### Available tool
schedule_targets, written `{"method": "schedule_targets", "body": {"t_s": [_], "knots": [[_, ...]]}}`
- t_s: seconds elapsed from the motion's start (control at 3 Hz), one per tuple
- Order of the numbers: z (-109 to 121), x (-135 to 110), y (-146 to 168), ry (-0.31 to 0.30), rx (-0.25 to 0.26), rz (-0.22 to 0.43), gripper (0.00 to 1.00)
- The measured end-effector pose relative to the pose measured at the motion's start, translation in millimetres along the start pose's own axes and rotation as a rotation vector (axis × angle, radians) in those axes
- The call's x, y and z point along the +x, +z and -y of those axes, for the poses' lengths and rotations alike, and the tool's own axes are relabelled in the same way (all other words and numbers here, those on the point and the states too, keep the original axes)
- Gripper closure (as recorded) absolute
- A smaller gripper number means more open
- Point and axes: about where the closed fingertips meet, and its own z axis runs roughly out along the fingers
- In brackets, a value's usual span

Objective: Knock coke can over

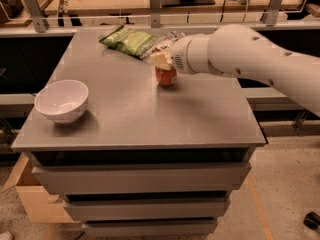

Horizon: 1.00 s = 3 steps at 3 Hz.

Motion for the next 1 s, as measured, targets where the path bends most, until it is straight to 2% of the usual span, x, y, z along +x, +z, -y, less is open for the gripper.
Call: {"method": "schedule_targets", "body": {"t_s": [0.33,1.0], "knots": [[10.4,13.5,-21.5,-0.118,-0.025,-0.151,1.0],[6.5,13.0,-23.6,-0.361,-0.148,-0.36,1.0]]}}
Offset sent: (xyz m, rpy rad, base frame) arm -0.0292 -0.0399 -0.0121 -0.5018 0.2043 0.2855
